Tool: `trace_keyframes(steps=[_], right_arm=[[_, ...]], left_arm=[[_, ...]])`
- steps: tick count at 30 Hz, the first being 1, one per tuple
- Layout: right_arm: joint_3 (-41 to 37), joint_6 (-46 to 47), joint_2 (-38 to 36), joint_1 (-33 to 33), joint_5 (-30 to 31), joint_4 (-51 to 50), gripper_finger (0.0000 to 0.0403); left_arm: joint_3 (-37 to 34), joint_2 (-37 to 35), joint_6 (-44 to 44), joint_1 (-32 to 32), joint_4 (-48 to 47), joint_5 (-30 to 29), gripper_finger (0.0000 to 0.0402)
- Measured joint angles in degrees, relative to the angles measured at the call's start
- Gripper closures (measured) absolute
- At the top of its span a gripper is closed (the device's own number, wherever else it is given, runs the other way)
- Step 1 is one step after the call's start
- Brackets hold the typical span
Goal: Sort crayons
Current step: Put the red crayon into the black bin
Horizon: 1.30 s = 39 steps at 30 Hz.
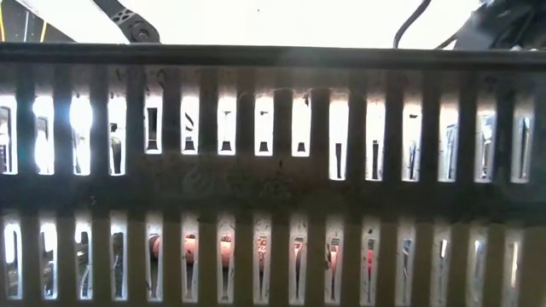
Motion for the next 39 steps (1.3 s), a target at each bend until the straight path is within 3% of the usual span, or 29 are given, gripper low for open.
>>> trace_keyframes(steps=[22, 39], right_arm=[[0.0, -11.02, -0.02, -12.42, 1.54, -1.49, 0.0309], [0.0, -13.51, -0.02, -13.04, 2.93, -2.78, 0.0309]], left_arm=[[-5.42, 0.0, -2.66, 2.13, 6.09, 2.54, 0.0309], [-5.42, 0.04, -6.49, 2.13, 6.22, 2.68, 0.0356]])
